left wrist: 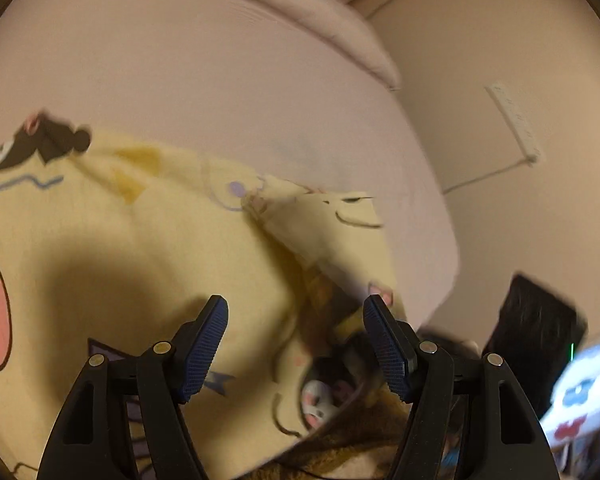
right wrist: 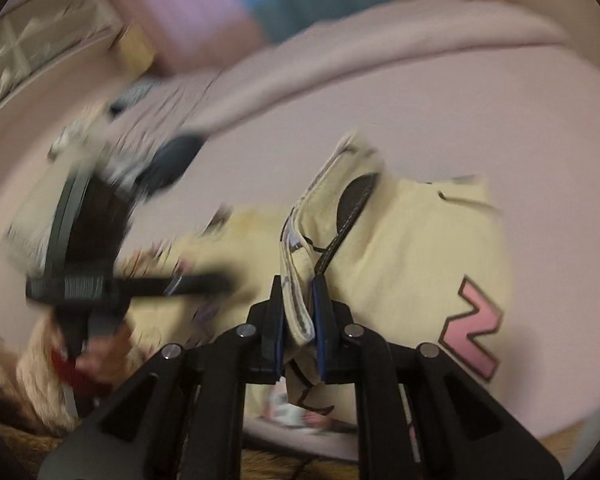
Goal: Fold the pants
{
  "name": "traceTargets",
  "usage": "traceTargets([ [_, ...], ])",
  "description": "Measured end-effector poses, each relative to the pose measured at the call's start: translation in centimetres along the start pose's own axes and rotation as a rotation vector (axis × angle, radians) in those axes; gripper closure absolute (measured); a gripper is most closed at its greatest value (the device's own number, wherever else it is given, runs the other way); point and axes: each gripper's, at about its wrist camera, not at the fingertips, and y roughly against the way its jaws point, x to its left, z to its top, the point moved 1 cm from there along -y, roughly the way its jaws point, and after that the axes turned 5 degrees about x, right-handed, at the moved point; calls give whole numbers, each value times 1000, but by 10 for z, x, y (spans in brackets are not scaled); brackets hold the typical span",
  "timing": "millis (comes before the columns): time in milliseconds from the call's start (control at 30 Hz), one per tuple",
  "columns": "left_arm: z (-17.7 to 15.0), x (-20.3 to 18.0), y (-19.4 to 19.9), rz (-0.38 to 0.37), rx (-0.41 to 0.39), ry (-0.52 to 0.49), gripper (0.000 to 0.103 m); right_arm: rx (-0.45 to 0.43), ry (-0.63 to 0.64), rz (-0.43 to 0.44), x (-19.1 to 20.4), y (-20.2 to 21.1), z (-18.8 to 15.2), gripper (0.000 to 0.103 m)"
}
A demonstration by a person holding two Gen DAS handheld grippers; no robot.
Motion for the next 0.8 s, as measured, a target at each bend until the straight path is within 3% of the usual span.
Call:
traceTargets([
  [100, 6, 8, -15, 39, 51, 31, 34, 60, 8, -19, 11, -30, -7, 90],
  [200, 13, 2, -17, -3, 45, 27, 34, 63, 9, 4, 17, -35, -4, 90],
  [267, 20, -2, -14, -13, 19, 38, 61, 59, 28, 0, 19, -24, 1, 90],
  [300, 23, -4, -12, 14, 11, 40, 86, 51, 32, 1, 22, -23, 4, 90],
  [333, 23, -6, -6, 36, -13, 41, 89, 42, 37, 8, 27, -20, 7, 90],
  [400, 20, -11, 9, 59, -65, 28, 92, 34, 51, 20, 37, -17, 10, 90],
  [500, 11, -19, 37, 162, -126, -29, 93, 25, 93, 59, 58, -23, 15, 90],
  [567, 8, -15, 48, 242, -140, -50, 93, 31, 131, 86, 76, -33, 16, 90],
  [633, 6, -6, 52, 371, -166, -82, 93, 59, 148, 91, 89, -52, 16, 88],
  [700, 5, 9, 47, 495, -164, -91, 93, 98, 148, 60, 94, -72, 15, 85],
  [800, 2, 29, 37, 528, -82, -33, 93, 199, 139, -12, 97, -106, 14, 75],
])
